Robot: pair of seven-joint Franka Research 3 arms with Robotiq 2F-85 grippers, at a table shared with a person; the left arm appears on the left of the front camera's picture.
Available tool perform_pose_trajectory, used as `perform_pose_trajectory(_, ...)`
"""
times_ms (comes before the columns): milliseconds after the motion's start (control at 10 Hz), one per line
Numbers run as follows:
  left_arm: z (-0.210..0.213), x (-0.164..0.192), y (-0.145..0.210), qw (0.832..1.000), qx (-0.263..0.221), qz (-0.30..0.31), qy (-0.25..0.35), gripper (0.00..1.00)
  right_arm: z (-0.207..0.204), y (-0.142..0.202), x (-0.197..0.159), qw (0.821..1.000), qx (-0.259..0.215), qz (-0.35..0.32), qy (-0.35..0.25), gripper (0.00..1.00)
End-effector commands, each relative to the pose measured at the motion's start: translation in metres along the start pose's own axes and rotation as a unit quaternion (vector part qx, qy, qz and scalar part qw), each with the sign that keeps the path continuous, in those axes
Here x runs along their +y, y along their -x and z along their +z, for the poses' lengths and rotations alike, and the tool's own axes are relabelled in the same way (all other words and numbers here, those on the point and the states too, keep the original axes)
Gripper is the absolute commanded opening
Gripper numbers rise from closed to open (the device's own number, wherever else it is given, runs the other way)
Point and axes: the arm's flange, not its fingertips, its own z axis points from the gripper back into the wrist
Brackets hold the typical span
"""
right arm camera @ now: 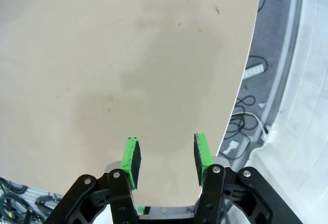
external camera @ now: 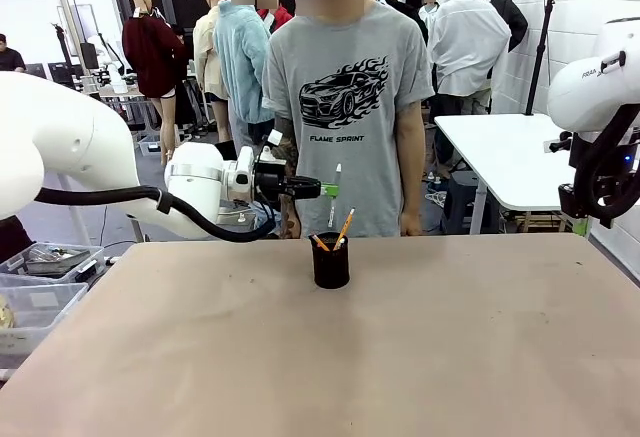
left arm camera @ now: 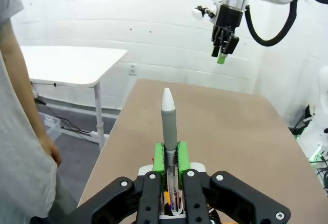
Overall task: Place the pens into the pen holder.
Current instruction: Pick up a writing instrument from the table and place it into the Pen holder.
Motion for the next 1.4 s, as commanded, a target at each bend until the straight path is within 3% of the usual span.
perform_pose_trajectory(0, -0.001, 0.010, 0.008, 1.000, -0.010, 0.001, 0.009, 0.00, -0.001, 0.000, 0.000, 1.000, 0.000, 0.004, 0.001, 0.54)
perform_pose_trajectory(500, 0.000, 0.006, 0.034, 0.999, 0.020, 0.000, 0.035, 0.00, -0.001, 0.000, 0.000, 1.000, 0.000, 0.004, 0.001, 0.54)
perform_pose_trajectory(900, 0.005, -0.004, 0.034, 0.999, 0.026, -0.001, 0.022, 0.75, -0.001, 0.000, 0.000, 1.000, 0.000, 0.004, 0.001, 0.54)
perform_pose_trajectory(1200, 0.034, -0.016, 0.010, 0.999, 0.027, 0.000, -0.021, 0.75, -0.001, 0.000, 0.000, 1.000, 0.000, 0.004, 0.001, 0.54)
perform_pose_trajectory(1300, 0.055, -0.026, -0.010, 0.998, 0.050, 0.018, -0.043, 0.75, -0.001, 0.000, 0.000, 1.000, 0.000, 0.004, 0.001, 0.54)
